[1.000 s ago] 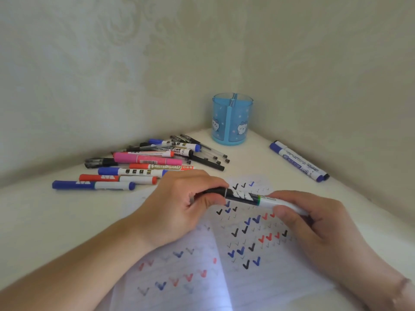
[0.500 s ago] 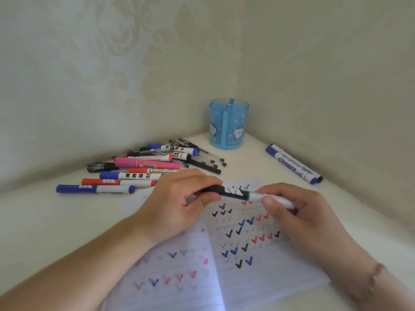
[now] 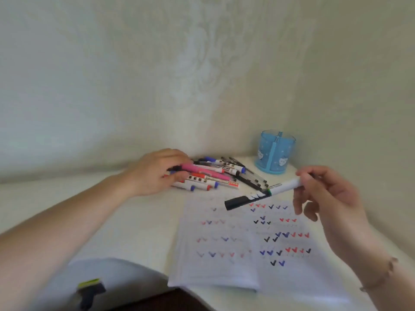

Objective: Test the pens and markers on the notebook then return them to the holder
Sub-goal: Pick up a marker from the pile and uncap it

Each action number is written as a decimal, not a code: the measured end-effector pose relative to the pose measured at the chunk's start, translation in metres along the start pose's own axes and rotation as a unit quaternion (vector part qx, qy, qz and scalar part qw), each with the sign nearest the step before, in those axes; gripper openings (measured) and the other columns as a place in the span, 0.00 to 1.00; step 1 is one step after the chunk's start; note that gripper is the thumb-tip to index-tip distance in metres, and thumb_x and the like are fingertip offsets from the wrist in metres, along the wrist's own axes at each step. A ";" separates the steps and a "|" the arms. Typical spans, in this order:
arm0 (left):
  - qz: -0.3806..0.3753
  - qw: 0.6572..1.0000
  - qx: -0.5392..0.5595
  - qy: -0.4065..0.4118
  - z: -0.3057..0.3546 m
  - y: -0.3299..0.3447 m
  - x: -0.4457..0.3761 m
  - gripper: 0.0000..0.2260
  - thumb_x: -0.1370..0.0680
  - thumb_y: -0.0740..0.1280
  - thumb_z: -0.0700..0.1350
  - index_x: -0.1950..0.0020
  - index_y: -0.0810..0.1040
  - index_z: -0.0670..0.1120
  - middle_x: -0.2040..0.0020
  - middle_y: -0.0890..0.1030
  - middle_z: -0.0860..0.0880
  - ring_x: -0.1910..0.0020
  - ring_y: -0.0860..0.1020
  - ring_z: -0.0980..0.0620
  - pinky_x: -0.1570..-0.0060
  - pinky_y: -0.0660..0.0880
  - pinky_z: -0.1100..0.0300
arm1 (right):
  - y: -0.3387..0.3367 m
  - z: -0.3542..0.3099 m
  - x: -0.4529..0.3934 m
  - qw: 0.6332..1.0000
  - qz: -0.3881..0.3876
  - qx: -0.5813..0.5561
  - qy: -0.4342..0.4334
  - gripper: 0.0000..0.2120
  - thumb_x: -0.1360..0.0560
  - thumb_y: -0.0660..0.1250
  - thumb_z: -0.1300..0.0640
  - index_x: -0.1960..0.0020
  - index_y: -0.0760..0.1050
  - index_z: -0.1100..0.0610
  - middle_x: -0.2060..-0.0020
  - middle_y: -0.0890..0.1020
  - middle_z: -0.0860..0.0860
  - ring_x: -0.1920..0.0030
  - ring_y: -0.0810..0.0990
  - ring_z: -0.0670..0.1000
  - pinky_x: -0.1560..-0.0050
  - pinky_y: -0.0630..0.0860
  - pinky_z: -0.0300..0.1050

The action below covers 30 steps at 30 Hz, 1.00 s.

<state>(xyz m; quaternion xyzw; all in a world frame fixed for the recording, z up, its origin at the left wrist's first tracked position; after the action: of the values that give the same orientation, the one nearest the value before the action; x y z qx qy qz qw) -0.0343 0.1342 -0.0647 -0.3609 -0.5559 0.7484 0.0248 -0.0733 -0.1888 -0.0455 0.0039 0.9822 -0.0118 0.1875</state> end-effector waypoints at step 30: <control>0.166 0.951 -0.027 -0.259 -0.021 -0.174 0.294 0.16 0.20 0.62 0.54 0.40 0.80 0.46 0.45 0.80 0.51 0.48 0.78 0.51 0.45 0.74 0.55 | 0.287 -0.069 0.086 0.892 -0.392 0.147 -0.174 0.05 0.24 0.68 0.50 0.50 0.79 0.47 0.71 0.83 0.48 0.78 0.71 0.45 0.73 0.67 0.34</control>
<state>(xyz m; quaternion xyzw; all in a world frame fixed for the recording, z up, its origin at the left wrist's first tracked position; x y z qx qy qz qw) -0.3022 0.3466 -0.0698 -0.2421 -0.4953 0.7946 -0.2546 -0.1751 0.1004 -0.0192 -0.3557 0.8429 -0.2288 0.3325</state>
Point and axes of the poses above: each hand's wrist, its own x-axis away from the middle knuckle, its own y-axis out of the palm, z = x × y, the point moved 7 cm from there along -x, towards the middle knuckle
